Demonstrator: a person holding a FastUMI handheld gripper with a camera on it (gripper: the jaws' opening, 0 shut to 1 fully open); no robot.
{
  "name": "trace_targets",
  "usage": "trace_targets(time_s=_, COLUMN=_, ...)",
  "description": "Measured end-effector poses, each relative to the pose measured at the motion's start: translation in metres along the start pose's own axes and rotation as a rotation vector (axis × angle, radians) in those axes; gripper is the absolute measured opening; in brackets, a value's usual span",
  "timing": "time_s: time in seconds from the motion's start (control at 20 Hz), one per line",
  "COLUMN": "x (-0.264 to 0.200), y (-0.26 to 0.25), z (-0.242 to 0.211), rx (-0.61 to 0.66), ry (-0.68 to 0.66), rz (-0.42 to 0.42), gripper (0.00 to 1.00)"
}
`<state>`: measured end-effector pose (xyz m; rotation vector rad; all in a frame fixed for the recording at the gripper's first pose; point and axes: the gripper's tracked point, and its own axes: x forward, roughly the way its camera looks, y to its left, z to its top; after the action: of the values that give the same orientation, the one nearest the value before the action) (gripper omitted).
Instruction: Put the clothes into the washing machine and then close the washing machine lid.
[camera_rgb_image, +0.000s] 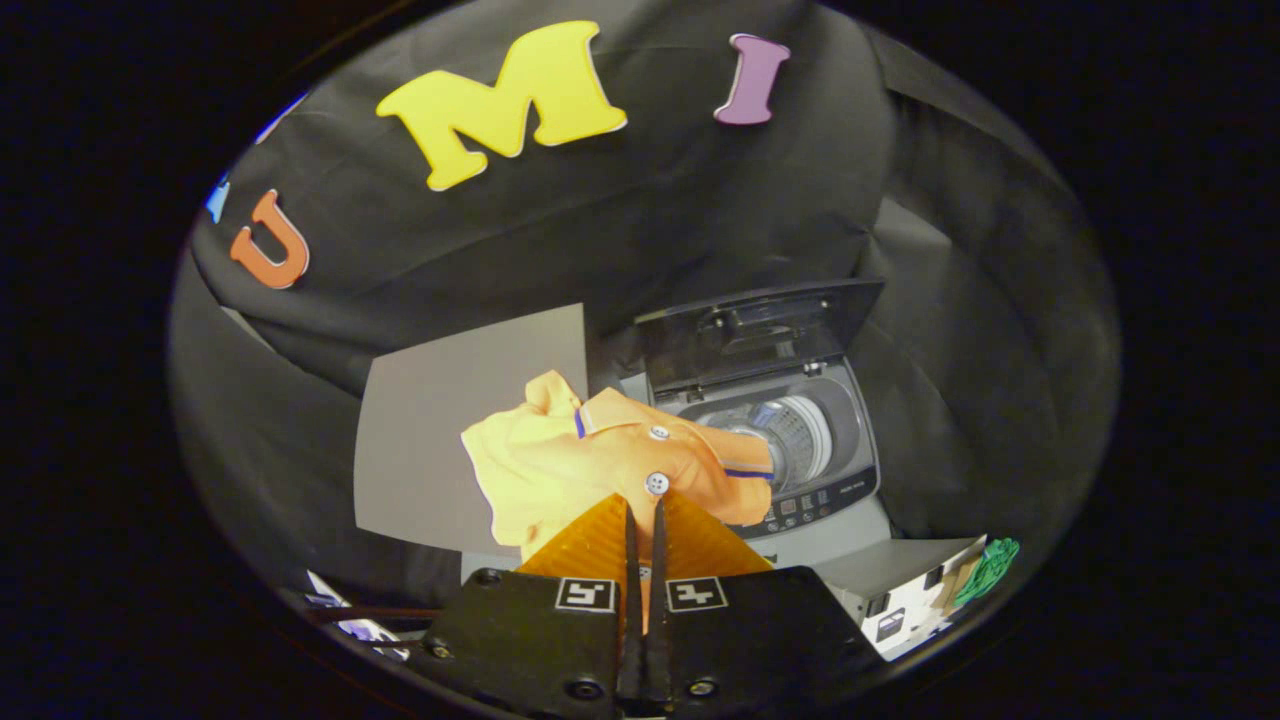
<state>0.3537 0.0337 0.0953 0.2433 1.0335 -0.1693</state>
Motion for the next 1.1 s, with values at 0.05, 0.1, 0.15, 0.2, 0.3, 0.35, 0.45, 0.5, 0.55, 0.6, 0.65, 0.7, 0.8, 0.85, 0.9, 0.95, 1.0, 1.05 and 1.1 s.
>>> trace_targets(time_s=0.05, x=-0.004, y=-0.010, z=0.000, rx=-0.009, ry=-0.012, rz=-0.014, gripper=0.05)
trace_targets(time_s=0.1, x=-0.004, y=-0.018, z=-0.001, rx=-0.013, ry=-0.023, rz=-0.026, gripper=0.05)
trace_targets(time_s=0.15, x=-0.005, y=-0.024, z=-0.001, rx=-0.006, ry=-0.028, rz=-0.028, gripper=0.05)
trace_targets(time_s=0.2, x=-0.005, y=-0.028, z=-0.003, rx=0.005, ry=-0.031, rz=-0.025, gripper=0.06)
trace_targets(time_s=0.3, x=-0.005, y=-0.042, z=-0.001, rx=0.021, ry=-0.035, rz=-0.019, gripper=0.06)
trace_targets(time_s=0.35, x=-0.004, y=-0.051, z=0.003, rx=0.029, ry=-0.036, rz=-0.014, gripper=0.06)
trace_targets(time_s=0.45, x=-0.003, y=-0.071, z=0.014, rx=0.055, ry=-0.043, rz=-0.008, gripper=0.06)
trace_targets(time_s=0.5, x=-0.002, y=-0.082, z=0.020, rx=0.065, ry=-0.046, rz=-0.005, gripper=0.06)
trace_targets(time_s=0.55, x=0.000, y=-0.090, z=0.028, rx=0.063, ry=-0.051, rz=0.002, gripper=0.05)
trace_targets(time_s=0.6, x=0.002, y=-0.098, z=0.033, rx=0.050, ry=-0.057, rz=0.010, gripper=0.06)
trace_targets(time_s=0.65, x=0.004, y=-0.104, z=0.037, rx=0.030, ry=-0.057, rz=0.021, gripper=0.06)
trace_targets(time_s=0.7, x=0.006, y=-0.108, z=0.042, rx=0.013, ry=-0.061, rz=0.036, gripper=0.06)
trace_targets(time_s=0.8, x=0.014, y=-0.116, z=0.051, rx=-0.008, ry=-0.061, rz=0.063, gripper=0.06)
trace_targets(time_s=0.85, x=0.020, y=-0.118, z=0.055, rx=-0.018, ry=-0.057, rz=0.076, gripper=0.05)
trace_targets(time_s=0.9, x=0.026, y=-0.121, z=0.059, rx=-0.028, ry=-0.053, rz=0.086, gripper=0.06)
trace_targets(time_s=0.95, x=0.031, y=-0.124, z=0.064, rx=-0.040, ry=-0.048, rz=0.095, gripper=0.06)
trace_targets(time_s=1.0, x=0.036, y=-0.127, z=0.066, rx=-0.052, ry=-0.048, rz=0.100, gripper=0.06)
trace_targets(time_s=1.05, x=0.043, y=-0.130, z=0.070, rx=-0.067, ry=-0.047, rz=0.103, gripper=0.05)
trace_targets(time_s=1.1, x=0.047, y=-0.134, z=0.071, rx=-0.079, ry=-0.048, rz=0.108, gripper=0.05)
